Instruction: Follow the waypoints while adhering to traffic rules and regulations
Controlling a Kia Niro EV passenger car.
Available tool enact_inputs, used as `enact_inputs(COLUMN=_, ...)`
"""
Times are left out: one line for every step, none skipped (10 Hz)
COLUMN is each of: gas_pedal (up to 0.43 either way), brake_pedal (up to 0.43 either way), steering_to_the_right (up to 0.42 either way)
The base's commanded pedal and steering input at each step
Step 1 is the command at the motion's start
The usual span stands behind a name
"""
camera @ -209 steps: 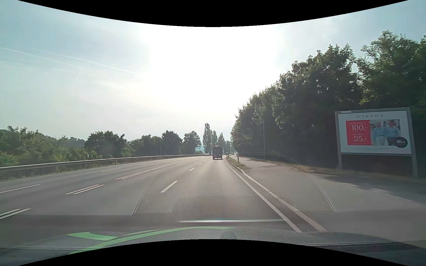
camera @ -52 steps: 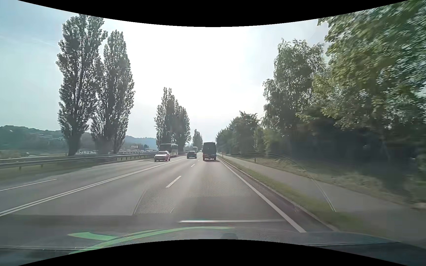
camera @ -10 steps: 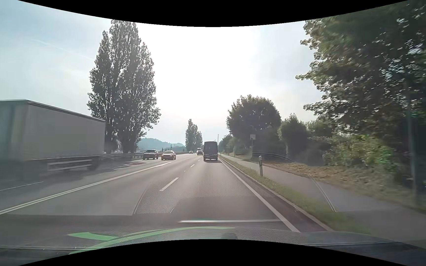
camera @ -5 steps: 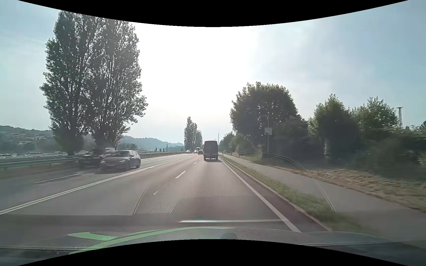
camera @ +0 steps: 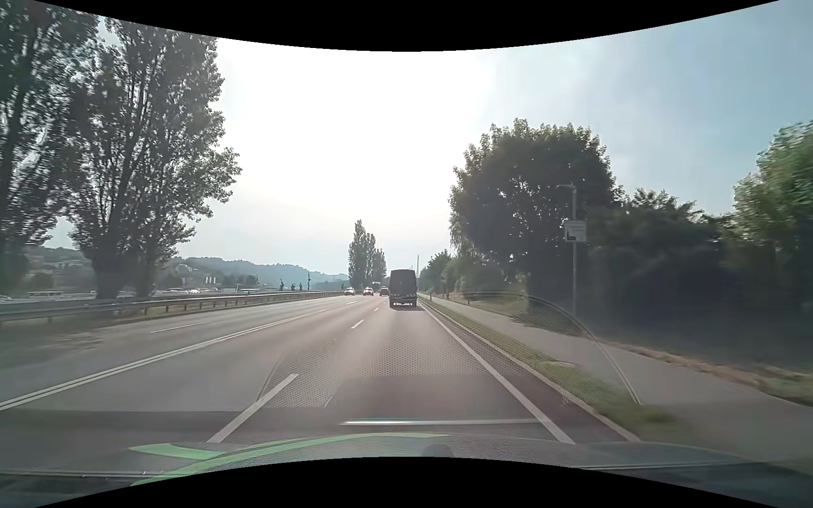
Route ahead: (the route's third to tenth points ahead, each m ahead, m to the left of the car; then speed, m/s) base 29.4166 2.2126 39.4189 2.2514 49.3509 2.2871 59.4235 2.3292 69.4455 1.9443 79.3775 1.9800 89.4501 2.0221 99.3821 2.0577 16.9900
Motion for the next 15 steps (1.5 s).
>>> enact_inputs(gas_pedal=0.087, brake_pedal=0.000, steering_to_the_right=0.000)
enact_inputs(gas_pedal=0.087, brake_pedal=0.000, steering_to_the_right=0.001)
enact_inputs(gas_pedal=0.087, brake_pedal=0.000, steering_to_the_right=0.001)
enact_inputs(gas_pedal=0.087, brake_pedal=0.000, steering_to_the_right=0.001)
enact_inputs(gas_pedal=0.087, brake_pedal=0.000, steering_to_the_right=0.001)
enact_inputs(gas_pedal=0.087, brake_pedal=0.000, steering_to_the_right=0.001)
enact_inputs(gas_pedal=0.087, brake_pedal=0.000, steering_to_the_right=0.001)
enact_inputs(gas_pedal=0.087, brake_pedal=0.000, steering_to_the_right=0.001)
enact_inputs(gas_pedal=0.087, brake_pedal=0.000, steering_to_the_right=0.001)
enact_inputs(gas_pedal=0.087, brake_pedal=0.000, steering_to_the_right=0.001)
enact_inputs(gas_pedal=0.087, brake_pedal=0.000, steering_to_the_right=0.001)
enact_inputs(gas_pedal=0.098, brake_pedal=0.000, steering_to_the_right=0.001)
enact_inputs(gas_pedal=0.098, brake_pedal=0.000, steering_to_the_right=0.001)
enact_inputs(gas_pedal=0.098, brake_pedal=0.000, steering_to_the_right=0.001)
enact_inputs(gas_pedal=0.098, brake_pedal=0.000, steering_to_the_right=0.001)
